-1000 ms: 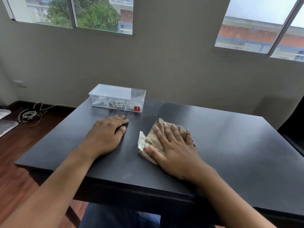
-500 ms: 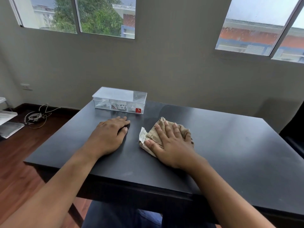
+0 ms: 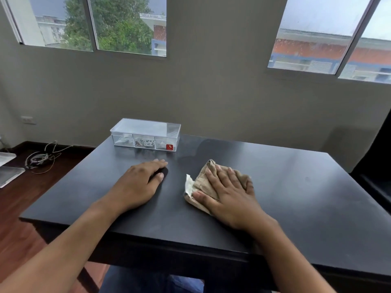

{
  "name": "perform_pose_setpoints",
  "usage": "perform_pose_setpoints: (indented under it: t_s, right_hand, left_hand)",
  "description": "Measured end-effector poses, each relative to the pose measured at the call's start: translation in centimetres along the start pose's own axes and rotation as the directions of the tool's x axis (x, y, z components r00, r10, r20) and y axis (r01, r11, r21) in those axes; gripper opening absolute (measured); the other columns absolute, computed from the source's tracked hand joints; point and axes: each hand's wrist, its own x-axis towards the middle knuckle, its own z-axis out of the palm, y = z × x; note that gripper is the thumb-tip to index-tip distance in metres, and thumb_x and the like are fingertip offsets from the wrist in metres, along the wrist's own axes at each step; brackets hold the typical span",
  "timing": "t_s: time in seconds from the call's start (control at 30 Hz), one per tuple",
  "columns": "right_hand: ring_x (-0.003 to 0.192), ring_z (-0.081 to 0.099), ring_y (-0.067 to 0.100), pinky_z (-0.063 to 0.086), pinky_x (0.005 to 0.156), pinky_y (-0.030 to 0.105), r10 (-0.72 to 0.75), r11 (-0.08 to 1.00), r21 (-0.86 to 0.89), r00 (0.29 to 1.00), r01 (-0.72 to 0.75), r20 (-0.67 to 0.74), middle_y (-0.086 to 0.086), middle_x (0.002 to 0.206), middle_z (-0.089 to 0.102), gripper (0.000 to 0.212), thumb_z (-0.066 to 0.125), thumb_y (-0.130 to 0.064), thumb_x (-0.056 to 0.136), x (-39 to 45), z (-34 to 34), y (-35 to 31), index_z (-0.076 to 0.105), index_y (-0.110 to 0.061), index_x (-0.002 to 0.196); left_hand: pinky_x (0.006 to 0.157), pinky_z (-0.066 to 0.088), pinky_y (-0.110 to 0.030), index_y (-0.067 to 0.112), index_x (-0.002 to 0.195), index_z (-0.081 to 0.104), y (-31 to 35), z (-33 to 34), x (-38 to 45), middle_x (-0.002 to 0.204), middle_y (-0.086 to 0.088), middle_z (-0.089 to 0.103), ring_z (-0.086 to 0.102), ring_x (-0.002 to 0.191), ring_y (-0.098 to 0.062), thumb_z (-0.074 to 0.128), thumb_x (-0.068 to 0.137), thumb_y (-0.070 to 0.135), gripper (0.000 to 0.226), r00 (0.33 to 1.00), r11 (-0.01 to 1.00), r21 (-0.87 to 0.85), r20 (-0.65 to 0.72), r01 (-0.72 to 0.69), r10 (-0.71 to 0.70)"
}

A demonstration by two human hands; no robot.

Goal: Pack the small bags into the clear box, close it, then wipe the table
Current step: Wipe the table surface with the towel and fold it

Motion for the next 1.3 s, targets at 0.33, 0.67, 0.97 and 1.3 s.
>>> perform_pose_setpoints:
  t_s: [0.33,0.67,0.97,1.3]
  right_hand:
    - [0.156,-0.019,0.006,-0.013,0.126,0.042,0.059,0.998,0.045,0.992,-0.054,-0.110,-0.019,0.170,-0.012,0.080,0.017,-0.086,0.090,-6.1,0.5,3.4,-0.003,-0.051,0.160]
    - [0.158,-0.011,0.009,-0.006,0.127,0.046,0.394,0.919,0.115,0.902,-0.378,-0.177,-0.014,0.173,-0.006,0.078,0.015,-0.080,0.094,-8.7,-1.7,12.4,0.001,-0.044,0.163]
    - [0.149,-0.018,-0.007,-0.005,0.127,0.036,0.364,0.930,0.124,0.912,-0.346,-0.190,-0.032,0.164,-0.011,0.076,0.012,-0.086,0.084,-14.9,-1.8,15.0,0.005,-0.061,0.155]
    - [0.158,-0.015,0.013,-0.013,0.125,0.048,0.477,0.879,0.092,0.854,-0.468,-0.207,-0.015,0.171,-0.014,0.073,0.012,-0.077,0.096,-12.5,-2.0,17.5,-0.005,-0.048,0.161]
  left_hand:
    - [0.105,0.017,0.003,0.022,0.142,0.056,7.3,3.8,1.7,0.148,0.011,0.053,0.037,0.136,0.007,0.052,0.101,0.015,0.042,0.988,0.982,-0.147,0.084,-0.118,0.131]
    - [0.116,0.024,-0.016,0.021,0.144,0.053,13.4,7.3,3.5,0.149,0.008,0.053,0.041,0.142,-0.004,0.051,0.102,0.022,0.042,0.946,0.960,-0.153,0.192,-0.234,0.262]
    - [0.118,0.031,-0.035,0.019,0.145,0.052,18.1,11.3,5.8,0.152,0.003,0.051,0.043,0.141,-0.016,0.043,0.101,0.033,0.046,0.896,0.932,-0.047,0.261,-0.360,0.359]
    - [0.117,0.031,-0.036,0.024,0.146,0.050,18.0,11.7,5.8,0.154,0.007,0.047,0.040,0.141,-0.014,0.038,0.102,0.036,0.048,0.894,0.929,-0.027,0.263,-0.369,0.363]
